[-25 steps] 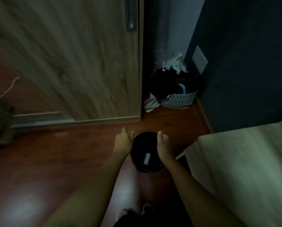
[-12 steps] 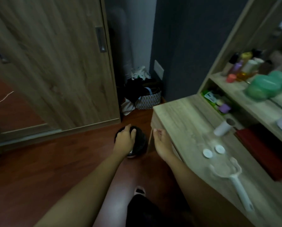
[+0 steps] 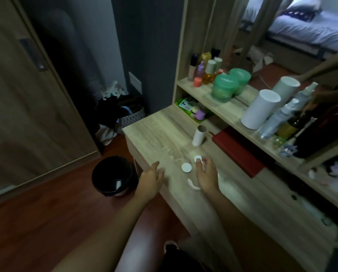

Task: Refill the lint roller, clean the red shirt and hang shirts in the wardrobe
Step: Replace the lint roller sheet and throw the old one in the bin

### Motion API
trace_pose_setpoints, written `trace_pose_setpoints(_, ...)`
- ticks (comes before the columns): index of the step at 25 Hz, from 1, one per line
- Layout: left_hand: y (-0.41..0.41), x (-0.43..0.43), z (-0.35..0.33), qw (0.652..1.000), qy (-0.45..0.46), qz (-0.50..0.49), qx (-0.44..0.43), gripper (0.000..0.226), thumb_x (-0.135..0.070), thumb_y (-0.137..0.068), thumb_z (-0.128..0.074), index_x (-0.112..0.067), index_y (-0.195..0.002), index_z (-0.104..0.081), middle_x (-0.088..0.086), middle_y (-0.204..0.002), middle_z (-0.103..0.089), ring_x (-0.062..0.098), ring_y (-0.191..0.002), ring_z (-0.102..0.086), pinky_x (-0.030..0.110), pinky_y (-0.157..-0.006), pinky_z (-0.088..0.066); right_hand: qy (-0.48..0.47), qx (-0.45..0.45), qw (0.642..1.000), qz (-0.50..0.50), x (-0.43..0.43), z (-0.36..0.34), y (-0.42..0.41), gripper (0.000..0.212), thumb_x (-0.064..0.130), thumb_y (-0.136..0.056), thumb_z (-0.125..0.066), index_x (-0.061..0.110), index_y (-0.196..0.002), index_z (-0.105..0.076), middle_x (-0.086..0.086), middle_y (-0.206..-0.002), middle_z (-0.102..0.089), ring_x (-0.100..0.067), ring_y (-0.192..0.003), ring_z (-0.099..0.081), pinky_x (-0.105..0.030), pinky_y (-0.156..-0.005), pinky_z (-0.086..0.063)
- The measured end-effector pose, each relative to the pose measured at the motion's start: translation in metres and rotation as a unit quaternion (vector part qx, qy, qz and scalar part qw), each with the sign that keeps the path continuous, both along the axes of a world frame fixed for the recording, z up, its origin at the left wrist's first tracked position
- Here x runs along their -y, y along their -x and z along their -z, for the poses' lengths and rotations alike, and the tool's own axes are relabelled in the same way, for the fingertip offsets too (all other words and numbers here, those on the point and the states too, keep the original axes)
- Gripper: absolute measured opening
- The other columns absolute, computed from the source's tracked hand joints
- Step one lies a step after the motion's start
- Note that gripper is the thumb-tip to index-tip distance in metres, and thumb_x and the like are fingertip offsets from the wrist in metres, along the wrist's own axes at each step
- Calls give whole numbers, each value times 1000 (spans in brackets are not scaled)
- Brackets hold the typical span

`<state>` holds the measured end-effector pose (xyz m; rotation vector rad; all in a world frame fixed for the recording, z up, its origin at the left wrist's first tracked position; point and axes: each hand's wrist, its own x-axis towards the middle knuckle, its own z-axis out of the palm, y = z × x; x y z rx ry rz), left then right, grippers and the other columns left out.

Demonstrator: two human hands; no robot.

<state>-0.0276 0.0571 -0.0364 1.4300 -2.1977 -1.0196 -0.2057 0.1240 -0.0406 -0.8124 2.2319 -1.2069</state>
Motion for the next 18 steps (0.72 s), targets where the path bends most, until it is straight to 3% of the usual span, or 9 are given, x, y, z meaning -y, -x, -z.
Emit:
trace_pose_setpoints(3,51,4,4,1000,-7,22,9,45,-27,-97,-43,-5,-136,-42,17,-128,-58,33,-117,-54,32,-94,-40,-5,-53,998,-30,24,1,59,41,26,-90,-56,1,-122,-50,-17,-123,-54,-31,-112,-53,-44,-96,-43)
trace_pose_setpoints(6,93,12,17,999,-22,38,31,44,-27,-96,-45,-6,-135,-43,17,-127,-58,33,-116,-54,32,-92,-39,-11,-74,993,-89,52,7,103,48,23,-80,-67,1,-120,-50,-16,-118,-55,-29,-110,-52,-39,-94,-42)
trace_pose_setpoints(9,112,13,31,995,-29,69,65,40,-27,-94,-48,-8,-129,-47,15,-122,-58,32,-111,-54,30,-87,-37,7,-46,986,-162,74,17,122,63,27,-68,-77,9,-122,-51,-10,-117,-55,-22,-109,-53,-33,-92,-43)
trace_pose_setpoints(12,118,12,53,987,9,106,124,48,-34,-93,-48,-8,-133,-45,13,-125,-56,30,-114,-49,30,-96,-34,2,-35,983,-183,93,30,127,72,24,-64,-82,7,-125,-49,-11,-122,-54,-22,-112,-50,-34,-94,-42)
trace_pose_setpoints(15,124,12,59,977,40,113,177,55,-39,-90,-47,-11,-136,-42,12,-128,-52,31,-114,-44,35,-98,-36,7,-33,986,-164,107,42,127,67,22,-65,-82,2,-121,-51,-15,-120,-58,-25,-110,-54,-34,-92,-43)
trace_pose_setpoints(18,128,15,58,968,56,136,203,47,-26,-92,-48,-15,-137,-40,9,-133,-45,28,-117,-38,33,-99,-35,-2,-61,985,-162,112,51,130,45,19,-72,-76,0,-108,-57,-18,-107,-63,-31,-99,-59,-35,-81,-45)
